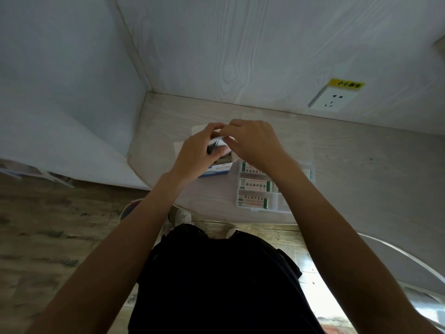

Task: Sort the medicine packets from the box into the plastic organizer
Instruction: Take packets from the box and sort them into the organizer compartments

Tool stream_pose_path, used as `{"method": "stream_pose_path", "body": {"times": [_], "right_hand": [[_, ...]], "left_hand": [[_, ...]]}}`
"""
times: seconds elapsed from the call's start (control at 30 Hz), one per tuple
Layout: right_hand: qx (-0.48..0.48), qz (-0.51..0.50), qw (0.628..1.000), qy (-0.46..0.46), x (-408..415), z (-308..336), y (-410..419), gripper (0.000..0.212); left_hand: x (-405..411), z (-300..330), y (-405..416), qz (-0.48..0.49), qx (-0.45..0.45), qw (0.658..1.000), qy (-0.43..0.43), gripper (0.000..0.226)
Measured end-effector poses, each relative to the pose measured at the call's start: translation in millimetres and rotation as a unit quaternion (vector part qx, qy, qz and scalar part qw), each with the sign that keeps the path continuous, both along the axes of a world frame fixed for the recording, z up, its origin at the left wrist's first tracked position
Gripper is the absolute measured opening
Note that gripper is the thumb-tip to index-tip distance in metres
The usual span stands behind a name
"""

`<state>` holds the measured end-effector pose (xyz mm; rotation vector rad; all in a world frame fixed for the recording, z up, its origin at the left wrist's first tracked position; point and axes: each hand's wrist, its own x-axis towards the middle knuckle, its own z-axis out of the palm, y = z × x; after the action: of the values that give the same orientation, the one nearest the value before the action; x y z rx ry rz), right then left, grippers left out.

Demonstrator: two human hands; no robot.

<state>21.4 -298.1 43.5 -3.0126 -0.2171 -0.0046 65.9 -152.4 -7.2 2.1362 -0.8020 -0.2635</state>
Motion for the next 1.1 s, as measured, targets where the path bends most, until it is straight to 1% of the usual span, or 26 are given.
{"method": "stream_pose_path", "body": {"times": [0.1,0.17,0.23,0.33,0.37,0.43,0.57,0.67,0.77,0.83,0.9,0.97,1.03,1.1], "right_hand": [[0.099,-0.033,0.995,0.011,0.9,-3.0,-2.9,0.025],[0.159,-0.041,0.986,0.013,3.0,-8.1,-3.0,0.021],[0.174,-0.036,0.984,0.017,5.4,-12.1,-0.9,0.018],[0.191,-0.016,0.981,-0.007,7.3,-14.7,1.9,0.016],[0.2,-0.009,0.979,-0.024,6.9,-14.1,2.1,0.016],[0.223,-0.006,0.973,-0.061,7.0,-11.4,-0.1,0.016],[0.293,-0.028,0.95,-0.107,8.9,-1.0,-9.5,0.014],[0.33,-0.041,0.936,-0.117,10.5,2.8,-13.4,0.015],[0.37,-0.063,0.917,-0.135,13.5,3.9,-15.2,0.014],[0.403,-0.085,0.902,-0.132,16.9,5.0,-16.4,0.014],[0.439,-0.113,0.883,-0.119,20.8,5.1,-16.9,0.014],[0.462,-0.136,0.869,-0.112,24.2,5.2,-16.8,0.014],[0.465,-0.151,0.866,-0.103,26.5,5.7,-18.1,0.016],[0.481,-0.168,0.855,-0.095,27.4,5.3,-19.3,0.018]], "left_hand": [[1.8,-4.7,0.7,0.012,0.006,1.0,-0.01,0.033],[3.2,-6.3,0.9,0.029,-0.013,0.999,0.001,0.033],[3.9,-7.1,1.0,0.042,-0.031,0.999,0.017,0.037],[4.0,-4.7,2.3,0.059,-0.069,0.993,0.082,0.048],[4.4,-3.9,3.0,0.059,-0.076,0.991,0.098,0.049],[6.2,-0.7,4.3,0.05,-0.067,0.99,0.109,0.043],[10.1,1.3,1.7,0.046,-0.012,0.993,0.105,0.025],[11.2,3.3,-2.8,0.057,-0.025,0.994,0.088,0.032],[15.1,12.3,-7.1,0.045,-0.038,0.996,0.067,0.026],[18.7,18.8,-9.5,0.032,-0.047,0.996,0.067,0.021],[21.5,24.9,-11.7,0.025,-0.059,0.993,0.095,0.018],[23.9,28.8,-13.0,0.022,-0.057,0.991,0.121,0.027],[25.8,30.4,-14.0,0.024,-0.057,0.986,0.153,0.032],[25.8,31.6,-13.6,0.031,-0.071,0.978,0.191,0.025]]}}
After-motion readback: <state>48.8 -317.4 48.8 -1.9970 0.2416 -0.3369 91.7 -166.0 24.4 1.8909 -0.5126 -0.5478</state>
